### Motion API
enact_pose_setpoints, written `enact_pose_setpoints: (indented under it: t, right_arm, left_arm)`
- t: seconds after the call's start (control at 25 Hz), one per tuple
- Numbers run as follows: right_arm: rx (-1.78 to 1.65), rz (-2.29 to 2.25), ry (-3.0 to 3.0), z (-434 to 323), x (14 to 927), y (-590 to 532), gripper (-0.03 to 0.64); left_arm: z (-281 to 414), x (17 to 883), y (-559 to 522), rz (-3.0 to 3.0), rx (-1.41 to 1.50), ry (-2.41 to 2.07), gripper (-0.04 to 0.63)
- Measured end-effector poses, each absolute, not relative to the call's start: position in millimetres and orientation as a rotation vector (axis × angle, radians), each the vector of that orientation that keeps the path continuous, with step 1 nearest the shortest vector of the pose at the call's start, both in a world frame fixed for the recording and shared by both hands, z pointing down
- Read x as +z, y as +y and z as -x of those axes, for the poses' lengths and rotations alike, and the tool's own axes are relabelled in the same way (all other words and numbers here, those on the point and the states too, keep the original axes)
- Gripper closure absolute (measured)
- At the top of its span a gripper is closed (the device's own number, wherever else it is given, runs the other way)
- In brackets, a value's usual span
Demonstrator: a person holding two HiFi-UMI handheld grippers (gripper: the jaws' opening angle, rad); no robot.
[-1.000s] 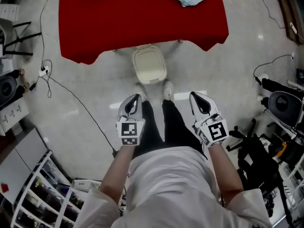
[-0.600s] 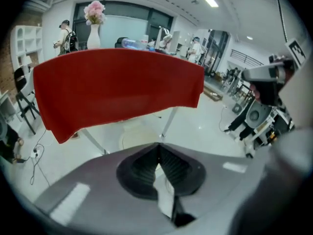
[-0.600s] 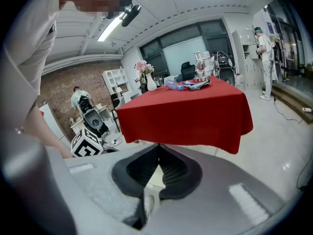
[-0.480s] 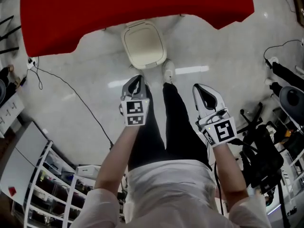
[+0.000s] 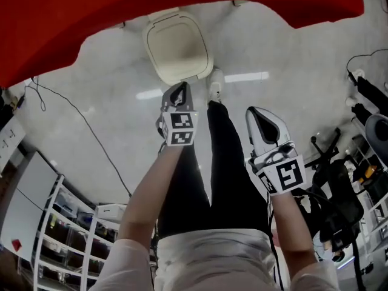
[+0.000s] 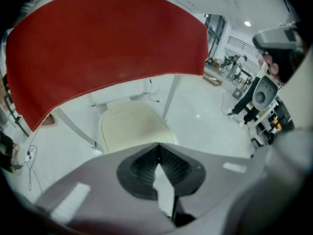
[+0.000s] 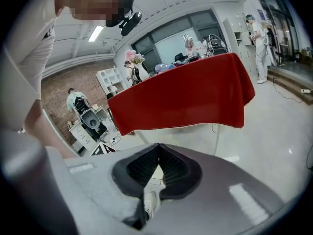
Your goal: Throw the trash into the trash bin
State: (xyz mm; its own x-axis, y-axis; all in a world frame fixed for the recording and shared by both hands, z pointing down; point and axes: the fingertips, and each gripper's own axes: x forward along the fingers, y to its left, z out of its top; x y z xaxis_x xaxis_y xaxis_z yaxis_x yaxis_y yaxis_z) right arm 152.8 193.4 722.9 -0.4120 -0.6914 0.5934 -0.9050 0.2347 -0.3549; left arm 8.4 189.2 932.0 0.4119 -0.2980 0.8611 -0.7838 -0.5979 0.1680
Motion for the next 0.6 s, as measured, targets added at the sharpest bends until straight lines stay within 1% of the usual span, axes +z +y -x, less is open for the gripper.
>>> enact_pose_setpoints:
  t: [0.6]
  right_arm:
    - [1.022, -1.483, -2.172, -167, 772, 205, 0.617]
  left_arm:
    - [-13, 1021, 226, -1.885, 1.222, -0.911, 0.592]
